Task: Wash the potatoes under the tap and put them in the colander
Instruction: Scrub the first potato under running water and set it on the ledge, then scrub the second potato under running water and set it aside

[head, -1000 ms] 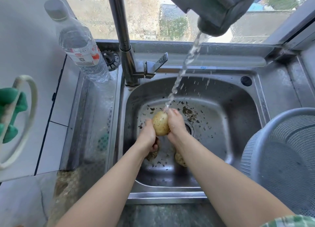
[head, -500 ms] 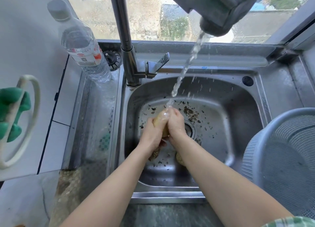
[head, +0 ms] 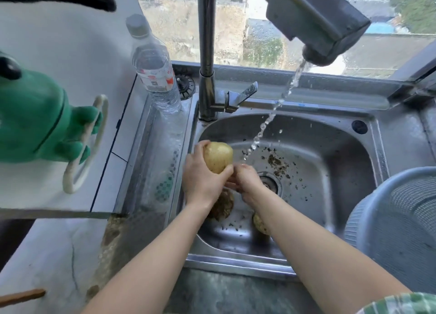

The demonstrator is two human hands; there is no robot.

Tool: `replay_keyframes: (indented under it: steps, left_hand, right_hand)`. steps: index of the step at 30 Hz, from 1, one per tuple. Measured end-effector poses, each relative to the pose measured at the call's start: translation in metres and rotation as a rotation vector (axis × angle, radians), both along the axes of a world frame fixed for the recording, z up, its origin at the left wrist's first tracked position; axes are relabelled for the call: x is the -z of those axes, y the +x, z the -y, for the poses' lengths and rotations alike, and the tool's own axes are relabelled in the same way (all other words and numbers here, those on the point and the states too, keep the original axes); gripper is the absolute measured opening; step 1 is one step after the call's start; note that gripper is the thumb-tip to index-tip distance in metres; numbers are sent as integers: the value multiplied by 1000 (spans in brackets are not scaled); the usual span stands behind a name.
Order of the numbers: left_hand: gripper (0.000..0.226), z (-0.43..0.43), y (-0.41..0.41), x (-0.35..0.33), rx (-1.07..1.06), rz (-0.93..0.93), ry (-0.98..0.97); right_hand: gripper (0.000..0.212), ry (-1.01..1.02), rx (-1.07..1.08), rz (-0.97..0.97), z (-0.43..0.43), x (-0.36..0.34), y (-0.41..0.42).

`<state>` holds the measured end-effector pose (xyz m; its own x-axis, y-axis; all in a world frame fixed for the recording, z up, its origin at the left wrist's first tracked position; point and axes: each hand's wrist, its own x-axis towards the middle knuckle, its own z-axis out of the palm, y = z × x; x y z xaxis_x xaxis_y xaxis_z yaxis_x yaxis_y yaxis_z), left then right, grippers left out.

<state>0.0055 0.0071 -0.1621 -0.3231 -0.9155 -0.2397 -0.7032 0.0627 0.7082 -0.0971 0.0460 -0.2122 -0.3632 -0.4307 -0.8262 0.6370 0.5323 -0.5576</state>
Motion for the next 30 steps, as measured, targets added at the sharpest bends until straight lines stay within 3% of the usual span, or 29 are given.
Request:
replay_keyframes:
  steps: [2,5,11,20,23,25,28,30]
  left_hand:
    - [72,9,9,-8,-92,23,-82]
    - [74,21,26,-12,-227,74,-171]
    - [75,30,54,-8,-318,143,-182]
    - [71,23,48,-8,-176,321,-334]
    - [56,14,40,-9,-95,204,-553]
    - [38,6,31,-9,99,48,-611]
    - [14,-4,13,0,344,-69,-392]
    - [13,-8,2,13,376,20,-146]
  right_hand:
    - [18,-25,-53,75,6,-11,8]
    - [25,-30,-75,-12,12,-11,18]
    - [30,-38,-138,-58,19,-15,31]
    - [31,-50,-109,-87,10,-13,23]
    - [32,-11,-125,-119,0,-8,14]
    - [31,28,-170,-152,-7,-6,7]
    - [20,63,-244,-178,-22,4,-3]
    - [15,123,-319,-229,-33,19,-8]
